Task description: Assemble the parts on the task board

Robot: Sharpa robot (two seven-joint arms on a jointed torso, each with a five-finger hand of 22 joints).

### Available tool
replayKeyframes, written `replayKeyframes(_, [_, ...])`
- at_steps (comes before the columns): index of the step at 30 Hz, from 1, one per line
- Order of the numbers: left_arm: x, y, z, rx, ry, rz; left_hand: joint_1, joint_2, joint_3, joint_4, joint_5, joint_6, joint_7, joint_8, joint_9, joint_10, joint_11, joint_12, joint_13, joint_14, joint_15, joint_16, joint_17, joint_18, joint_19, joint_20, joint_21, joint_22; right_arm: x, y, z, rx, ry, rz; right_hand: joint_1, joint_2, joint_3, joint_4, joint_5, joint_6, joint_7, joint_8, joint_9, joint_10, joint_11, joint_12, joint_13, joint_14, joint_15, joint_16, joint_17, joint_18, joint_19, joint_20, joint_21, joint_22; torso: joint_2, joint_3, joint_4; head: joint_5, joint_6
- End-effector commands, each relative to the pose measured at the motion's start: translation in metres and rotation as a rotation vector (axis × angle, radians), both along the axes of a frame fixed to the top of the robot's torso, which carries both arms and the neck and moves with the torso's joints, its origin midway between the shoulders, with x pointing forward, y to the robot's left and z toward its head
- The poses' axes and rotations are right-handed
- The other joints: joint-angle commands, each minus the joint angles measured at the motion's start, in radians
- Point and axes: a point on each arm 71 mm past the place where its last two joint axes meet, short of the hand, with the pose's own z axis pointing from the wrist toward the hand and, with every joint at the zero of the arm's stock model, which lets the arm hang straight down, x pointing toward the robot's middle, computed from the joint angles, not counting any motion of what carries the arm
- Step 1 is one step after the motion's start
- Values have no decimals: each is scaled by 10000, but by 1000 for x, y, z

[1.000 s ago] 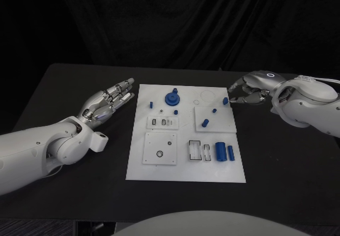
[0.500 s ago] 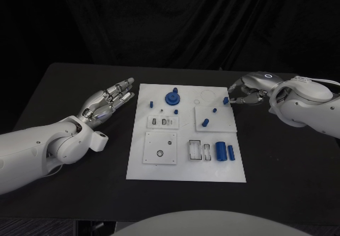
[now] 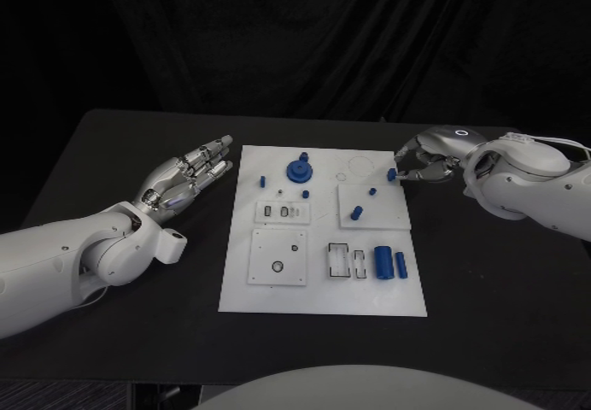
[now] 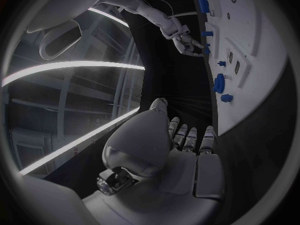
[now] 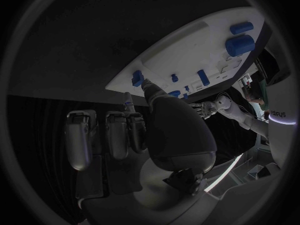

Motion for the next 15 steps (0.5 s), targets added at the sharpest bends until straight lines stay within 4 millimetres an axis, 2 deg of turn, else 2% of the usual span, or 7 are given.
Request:
replayKeyframes(1, [-2,-1,4,-467,-462,-179,134,-1,66,6,42,-5,46,22,8,11,62,-41,-7,-3,90,-36,-10,185,-11,93,8,16,0,-2,-4,-78,109,-203,-58,-52,-36,84,-37,-47,24,-66,-9,1059,62,27,2634,1047,-21,29,2634,-89,877,14,-45,2539,-1,-3,-10,14,-1])
replayKeyframes(15, [-2,-1,4,-458,-428,-191,140,-1,77,-1,42,-19,44,20,7,9,75,-47,-9,-3,99,-36,-10,185,-9,100,10,18,2,1,-9,-120,239,-145,-69,-58,-53,101,-73,-44,26,-68,-9,1059,66,27,2634,1047,-17,29,2634,-89,876,19,-46,2538,2,3,7,4,-10])
